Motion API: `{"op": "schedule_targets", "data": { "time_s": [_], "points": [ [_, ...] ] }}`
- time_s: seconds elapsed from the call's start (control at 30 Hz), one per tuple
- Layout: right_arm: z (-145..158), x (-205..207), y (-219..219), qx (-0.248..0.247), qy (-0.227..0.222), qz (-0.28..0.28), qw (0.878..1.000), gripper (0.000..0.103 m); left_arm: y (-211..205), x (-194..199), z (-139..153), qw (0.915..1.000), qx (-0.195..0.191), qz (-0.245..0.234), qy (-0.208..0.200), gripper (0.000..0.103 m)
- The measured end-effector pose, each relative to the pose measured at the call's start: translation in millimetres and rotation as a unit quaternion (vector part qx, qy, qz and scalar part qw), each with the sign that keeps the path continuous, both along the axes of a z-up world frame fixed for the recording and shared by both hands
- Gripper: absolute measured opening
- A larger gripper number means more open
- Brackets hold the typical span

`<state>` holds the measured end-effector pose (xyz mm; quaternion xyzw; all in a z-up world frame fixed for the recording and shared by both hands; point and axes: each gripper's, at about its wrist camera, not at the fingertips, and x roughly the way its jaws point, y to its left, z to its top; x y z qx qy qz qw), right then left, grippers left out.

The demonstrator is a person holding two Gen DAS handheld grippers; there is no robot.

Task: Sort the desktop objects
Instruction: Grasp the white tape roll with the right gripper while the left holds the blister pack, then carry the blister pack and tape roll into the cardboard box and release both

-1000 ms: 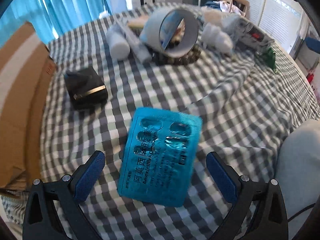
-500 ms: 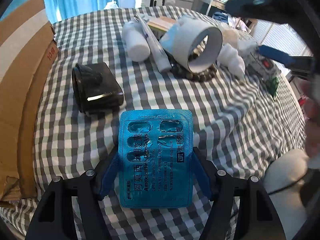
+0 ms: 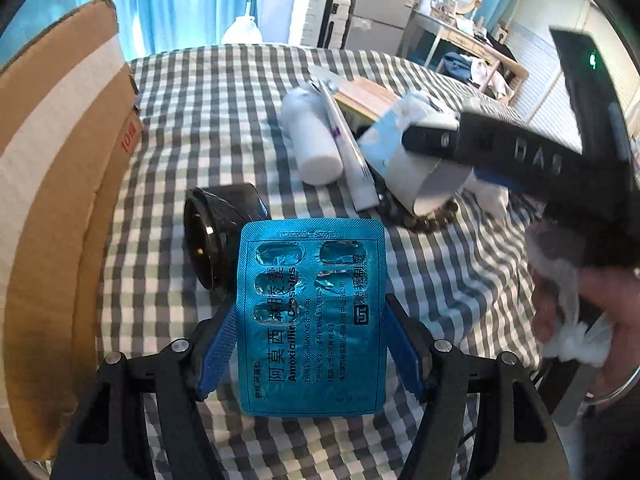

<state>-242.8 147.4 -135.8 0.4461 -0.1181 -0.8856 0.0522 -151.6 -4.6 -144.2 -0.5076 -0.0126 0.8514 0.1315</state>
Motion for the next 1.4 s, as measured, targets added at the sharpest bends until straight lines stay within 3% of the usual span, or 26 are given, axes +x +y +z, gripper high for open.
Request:
{"op": "schedule_targets", "data": {
  "time_s": [0.03, 0.07, 0.1, 0.43, 0.97, 1.4],
  "points": [
    [-2, 1, 0, -0.007, -0.003, 0.003, 1.000, 0.100, -2, -1, 2, 1.0000, 0.002, 0.001, 0.000, 0.071],
    [-2, 2, 1, -0.008, -0.002, 0.006, 1.000, 0.084, 0, -1, 2, 1.0000, 0.003, 0.002, 0.001, 0.071],
    [-1, 3, 0, -0.006, -0.002, 0.009, 1.000, 0.084, 3, 0, 1, 1.0000, 0.001, 0.004, 0.002, 0.071],
    [21, 43, 8, -0.017, 0.005, -0.002, 1.000, 0.083, 8, 14, 27, 0.9996, -0.003, 0.009, 0.026, 0.071],
    [130, 135, -2, -0.021, 0.104, -0.013, 0.994, 0.083, 1, 49, 108, 0.9946, 0.004, 0.024, 0.101, 0.071],
    [202, 181, -35, -0.012, 0.178, 0.015, 0.984, 0.083, -20, 75, 186, 0.9836, -0.004, 0.036, 0.176, 0.071]
  ]
}}
